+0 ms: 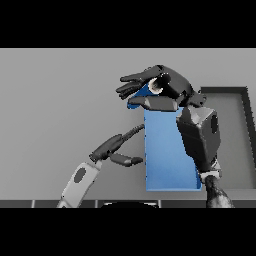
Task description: Pick up the blue pipe and place it into the blue bin.
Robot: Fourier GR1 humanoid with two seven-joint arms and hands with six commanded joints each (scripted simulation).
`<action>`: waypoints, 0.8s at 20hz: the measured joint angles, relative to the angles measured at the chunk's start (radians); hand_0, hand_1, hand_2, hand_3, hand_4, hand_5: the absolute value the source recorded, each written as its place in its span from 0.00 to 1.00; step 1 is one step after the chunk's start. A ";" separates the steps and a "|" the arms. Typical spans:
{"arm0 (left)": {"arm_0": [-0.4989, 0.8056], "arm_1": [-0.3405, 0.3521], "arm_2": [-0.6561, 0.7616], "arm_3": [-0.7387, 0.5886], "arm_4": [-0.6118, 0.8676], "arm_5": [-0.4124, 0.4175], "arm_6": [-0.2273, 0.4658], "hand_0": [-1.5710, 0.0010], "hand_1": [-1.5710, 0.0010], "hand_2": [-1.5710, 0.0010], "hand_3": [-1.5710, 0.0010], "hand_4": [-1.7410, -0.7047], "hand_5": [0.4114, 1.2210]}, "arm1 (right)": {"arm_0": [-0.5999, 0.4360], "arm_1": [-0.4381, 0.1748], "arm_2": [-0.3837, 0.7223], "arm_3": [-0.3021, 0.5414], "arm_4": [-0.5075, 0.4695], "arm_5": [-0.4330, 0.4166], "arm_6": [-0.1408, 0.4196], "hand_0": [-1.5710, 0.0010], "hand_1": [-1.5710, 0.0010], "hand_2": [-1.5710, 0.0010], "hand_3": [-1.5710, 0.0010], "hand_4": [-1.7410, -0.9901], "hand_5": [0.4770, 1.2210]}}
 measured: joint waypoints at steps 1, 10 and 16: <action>0.000 -0.003 -0.007 0.000 -0.008 0.001 -0.001 1.00 1.00 1.00 1.00 0.82 0.02 | -0.042 -0.028 -0.026 0.050 0.034 -0.015 -0.001 0.00 0.00 0.00 0.00 0.00 1.00; -0.015 0.020 0.005 0.009 -0.023 0.001 -0.019 1.00 1.00 1.00 1.00 0.84 0.01 | 0.004 -0.135 -0.155 0.365 0.208 0.027 -0.060 0.00 0.00 0.00 0.00 0.00 1.00; 0.008 0.012 -0.005 -0.008 -0.021 0.004 -0.002 1.00 1.00 1.00 1.00 0.83 0.01 | 0.214 -0.141 -0.168 0.333 0.247 0.044 -0.013 0.00 0.00 0.00 0.00 0.00 1.00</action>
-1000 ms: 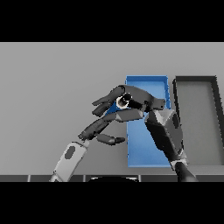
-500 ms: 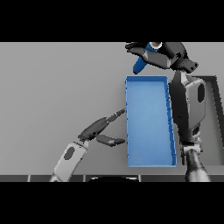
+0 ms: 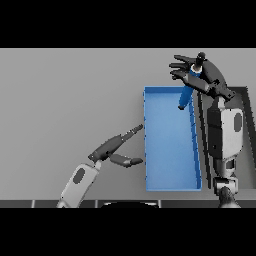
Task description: Pick up the blue pipe and place it into the blue bin.
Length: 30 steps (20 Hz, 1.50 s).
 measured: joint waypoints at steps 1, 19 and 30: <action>0.008 -0.002 -0.005 -0.004 -0.004 0.003 -0.010 1.00 1.00 1.00 1.00 0.83 0.01 | 0.041 0.008 0.003 -0.027 0.001 -0.017 0.028 0.00 0.00 0.00 0.00 0.00 1.00; 0.029 0.009 -0.013 -0.026 -0.006 0.000 -0.011 1.00 1.00 1.00 1.00 0.83 0.02 | 0.195 -0.302 0.634 0.102 -0.119 -0.425 0.119 0.69 0.72 0.72 0.84 0.62 0.95; 0.040 0.006 -0.020 -0.043 -0.002 0.003 0.007 1.00 1.00 1.00 1.00 0.82 0.02 | 0.141 -0.445 0.893 0.045 -0.107 -0.335 0.107 0.97 0.98 0.98 0.99 0.93 0.38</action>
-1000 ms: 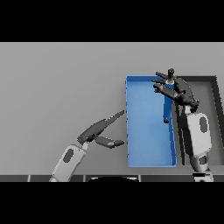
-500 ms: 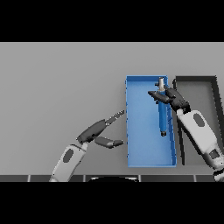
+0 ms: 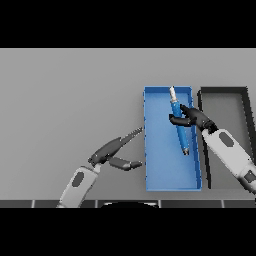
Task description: Pick up the blue pipe and place it into the blue bin.
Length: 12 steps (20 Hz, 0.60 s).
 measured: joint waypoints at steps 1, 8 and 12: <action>0.005 0.007 0.001 0.000 0.001 -0.004 -0.011 1.00 1.00 1.00 1.00 0.82 0.02 | -0.008 0.009 0.003 0.009 0.006 -0.009 0.011 0.98 0.98 0.98 0.99 0.94 0.35; -0.005 0.003 0.006 0.010 -0.002 0.002 -0.009 1.00 1.00 1.00 1.00 0.83 0.02 | -0.023 0.017 0.004 0.042 0.013 0.019 -0.013 1.00 1.00 1.00 1.00 0.96 0.25; -0.004 0.023 0.019 0.020 0.001 -0.006 -0.028 1.00 1.00 1.00 1.00 0.83 0.02 | -0.025 0.012 0.009 0.037 0.012 0.033 -0.006 1.00 1.00 1.00 1.00 0.96 0.22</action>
